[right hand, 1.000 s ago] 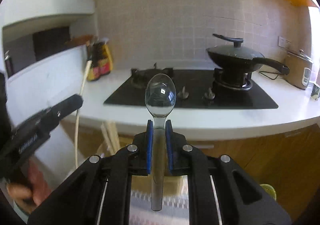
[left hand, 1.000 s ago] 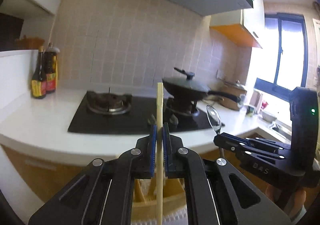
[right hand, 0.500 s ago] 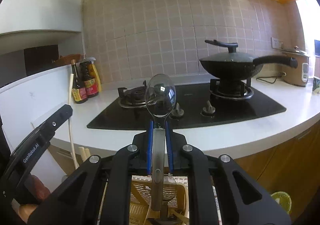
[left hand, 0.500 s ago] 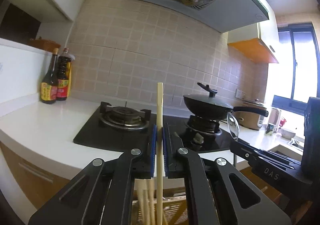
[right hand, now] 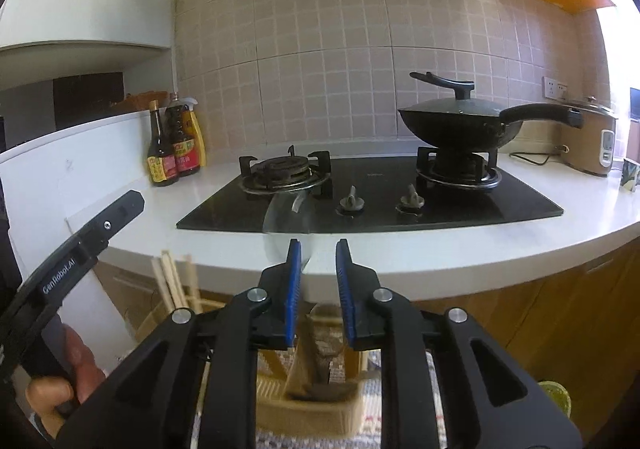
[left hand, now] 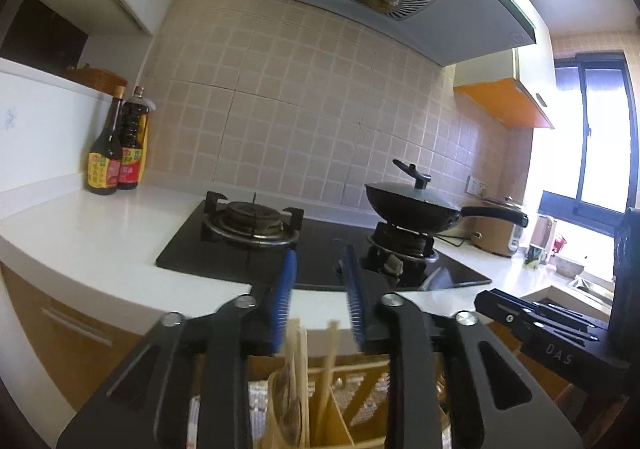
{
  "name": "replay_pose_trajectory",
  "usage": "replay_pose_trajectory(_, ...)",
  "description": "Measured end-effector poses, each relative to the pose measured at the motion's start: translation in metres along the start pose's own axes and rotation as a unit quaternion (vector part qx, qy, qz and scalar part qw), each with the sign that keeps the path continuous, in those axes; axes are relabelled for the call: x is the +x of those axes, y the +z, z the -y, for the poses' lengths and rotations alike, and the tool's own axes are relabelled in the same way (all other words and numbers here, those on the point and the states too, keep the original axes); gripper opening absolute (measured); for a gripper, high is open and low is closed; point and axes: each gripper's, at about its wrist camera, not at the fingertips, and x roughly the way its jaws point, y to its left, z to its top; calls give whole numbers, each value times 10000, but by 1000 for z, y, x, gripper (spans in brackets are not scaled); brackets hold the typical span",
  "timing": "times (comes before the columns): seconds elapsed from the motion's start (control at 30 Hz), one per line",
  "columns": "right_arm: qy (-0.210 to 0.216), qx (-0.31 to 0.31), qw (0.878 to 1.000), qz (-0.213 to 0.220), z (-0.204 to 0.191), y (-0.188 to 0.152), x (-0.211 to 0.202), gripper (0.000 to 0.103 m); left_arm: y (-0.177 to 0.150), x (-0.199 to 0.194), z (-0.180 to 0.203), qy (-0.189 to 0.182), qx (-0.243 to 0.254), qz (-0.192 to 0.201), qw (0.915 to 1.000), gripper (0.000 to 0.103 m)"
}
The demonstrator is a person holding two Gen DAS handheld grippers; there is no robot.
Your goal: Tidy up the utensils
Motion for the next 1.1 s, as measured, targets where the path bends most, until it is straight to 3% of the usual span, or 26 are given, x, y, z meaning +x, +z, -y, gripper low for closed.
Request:
replay_pose_trajectory(0.03,31,21,10000,-5,1,-2,-7,20,1,-8,-2,-12,-30,-15,10000,42)
replay_pose_trajectory(0.07,48,41,10000,-6,2,-3,-14,29,2,-16,-3,-54,-75,-23,10000,53)
replay_pose_trajectory(0.1,67,64,10000,14,3,-5,-24,44,3,-25,-5,-101,-120,-25,9999,60)
replay_pose_trajectory(0.17,69,83,9999,107,3,-11,-45,57,3,-39,-6,-153,-152,-67,9997,67)
replay_pose_trajectory(0.4,119,111,9999,26,-3,-42,-101,58,-16,-107,1,-3,69,-188,9998,87)
replay_pose_trajectory(0.63,-39,131,9997,-180,-8,-93,-124,67,-64,-150,14,494,250,-292,9980,92)
replay_pose_trajectory(0.87,-547,-164,9984,-16,-14,-142,-131,90,-112,-160,19,1128,383,-269,9925,92)
replay_pose_trajectory(1.1,-634,-302,9975,-121,-17,-165,-115,91,-138,-160,14,1487,283,-187,9883,92)
